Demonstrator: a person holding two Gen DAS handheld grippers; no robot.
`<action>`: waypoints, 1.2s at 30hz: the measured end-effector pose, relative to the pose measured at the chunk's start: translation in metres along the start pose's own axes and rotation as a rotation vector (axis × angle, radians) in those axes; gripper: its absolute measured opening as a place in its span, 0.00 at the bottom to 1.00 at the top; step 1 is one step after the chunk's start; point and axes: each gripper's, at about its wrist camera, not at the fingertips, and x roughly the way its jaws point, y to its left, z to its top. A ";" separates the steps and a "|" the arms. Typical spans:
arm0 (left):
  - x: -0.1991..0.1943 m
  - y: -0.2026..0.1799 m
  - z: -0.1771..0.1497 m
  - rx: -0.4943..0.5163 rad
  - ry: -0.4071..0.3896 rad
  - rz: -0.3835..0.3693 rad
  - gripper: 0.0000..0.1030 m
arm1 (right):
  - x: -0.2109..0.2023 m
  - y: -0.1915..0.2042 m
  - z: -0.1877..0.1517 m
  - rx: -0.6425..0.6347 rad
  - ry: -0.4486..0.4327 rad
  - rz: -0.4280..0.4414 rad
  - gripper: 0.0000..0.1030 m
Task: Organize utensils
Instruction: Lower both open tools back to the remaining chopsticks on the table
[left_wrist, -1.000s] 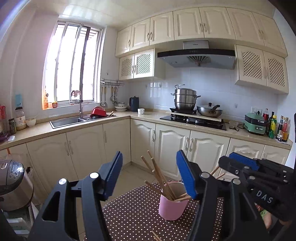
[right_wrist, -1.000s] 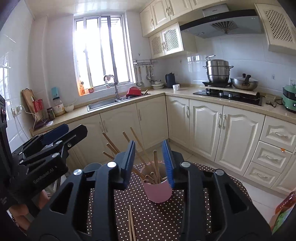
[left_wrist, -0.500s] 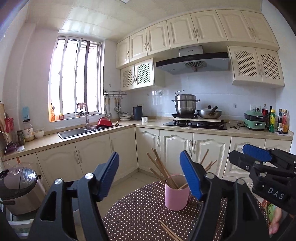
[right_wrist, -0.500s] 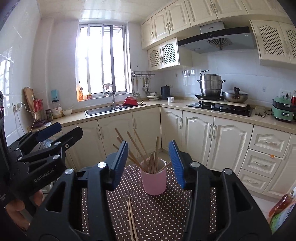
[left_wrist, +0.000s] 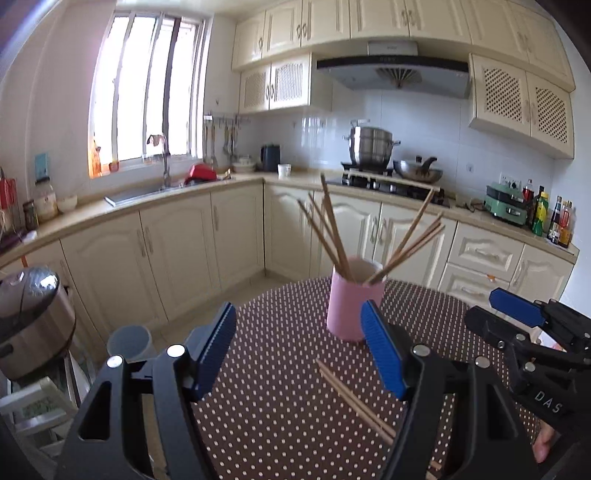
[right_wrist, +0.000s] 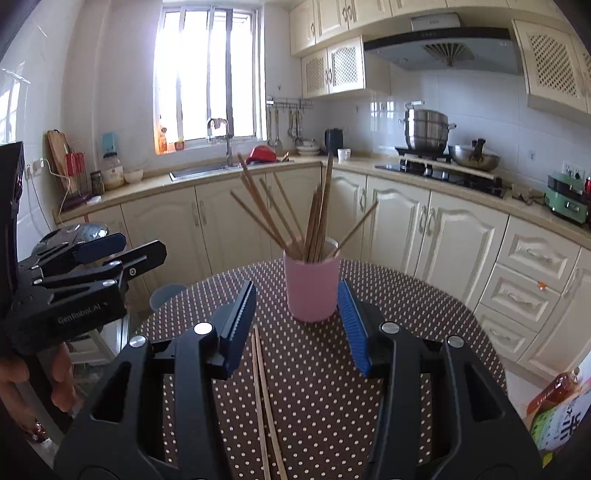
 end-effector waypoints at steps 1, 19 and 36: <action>0.005 0.001 -0.005 -0.003 0.021 0.002 0.67 | 0.006 -0.001 -0.006 0.004 0.017 0.001 0.45; 0.115 -0.031 -0.088 0.020 0.421 -0.047 0.67 | 0.064 -0.035 -0.076 0.081 0.210 -0.005 0.45; 0.146 -0.039 -0.096 -0.025 0.516 0.017 0.67 | 0.069 -0.050 -0.080 0.138 0.225 0.022 0.48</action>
